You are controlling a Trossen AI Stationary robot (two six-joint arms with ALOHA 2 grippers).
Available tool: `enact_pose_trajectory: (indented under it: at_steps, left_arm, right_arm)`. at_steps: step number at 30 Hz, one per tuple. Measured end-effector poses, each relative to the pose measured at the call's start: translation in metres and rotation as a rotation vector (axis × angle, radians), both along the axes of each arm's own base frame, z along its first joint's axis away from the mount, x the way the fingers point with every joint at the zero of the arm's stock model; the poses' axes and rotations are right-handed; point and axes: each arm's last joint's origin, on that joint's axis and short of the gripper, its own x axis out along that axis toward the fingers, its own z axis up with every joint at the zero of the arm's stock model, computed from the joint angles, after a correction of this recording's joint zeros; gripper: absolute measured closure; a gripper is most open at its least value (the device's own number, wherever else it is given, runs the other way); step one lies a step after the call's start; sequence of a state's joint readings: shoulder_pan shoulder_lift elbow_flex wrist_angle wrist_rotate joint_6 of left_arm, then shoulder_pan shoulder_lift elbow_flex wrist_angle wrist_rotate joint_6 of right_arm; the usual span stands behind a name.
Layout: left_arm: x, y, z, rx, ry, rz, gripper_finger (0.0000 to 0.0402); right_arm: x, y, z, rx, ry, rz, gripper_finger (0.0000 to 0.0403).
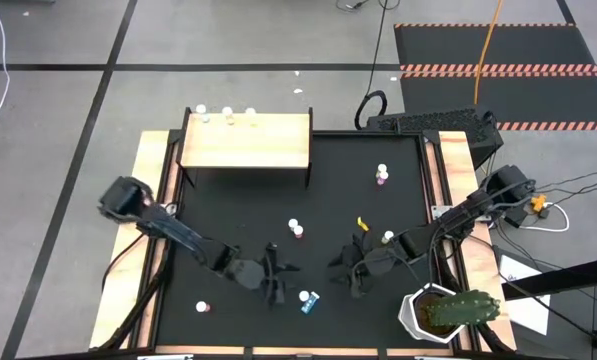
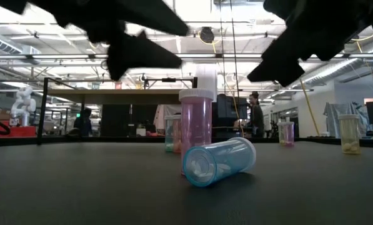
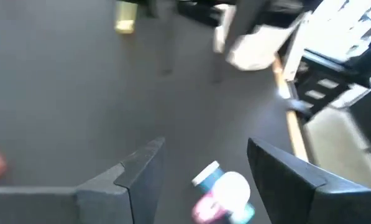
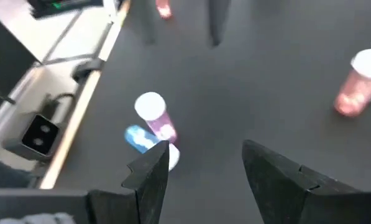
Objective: Pick and place medicine bottles onto shelf by color
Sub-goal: Put the bottom pink pill bottle on the shelf
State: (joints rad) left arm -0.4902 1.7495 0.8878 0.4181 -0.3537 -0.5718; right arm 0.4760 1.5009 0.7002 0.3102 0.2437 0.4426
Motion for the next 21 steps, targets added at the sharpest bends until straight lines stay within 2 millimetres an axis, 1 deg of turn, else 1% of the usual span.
enact_pose_trajectory:
  at_steps: [4,6,11,16,21]
  left_arm:
    - [0.018,-0.015,-0.013,0.053,0.025,-0.107,0.0153]
    - [0.023,-0.019,-0.016,0.094,0.056,-0.126,0.0143]
    - [0.036,-0.026,-0.010,0.123,0.065,-0.136,0.0110]
    - [0.037,-0.029,-0.007,0.183,0.066,-0.212,0.0082]
    - [0.033,-0.031,-0.011,0.210,0.103,-0.233,0.0076]
  right_arm:
    - [-0.001,-0.001,-0.001,0.026,0.010,-0.066,0.0206]
    - [-0.001,-0.001,-0.001,0.048,0.017,-0.081,0.0206]
    - [-0.003,0.003,-0.001,0.068,0.028,-0.080,0.0206]
    - [-0.004,0.006,-0.001,0.080,0.025,-0.053,0.0206]
    - [0.000,0.010,0.004,0.097,-0.037,0.001,0.0206]
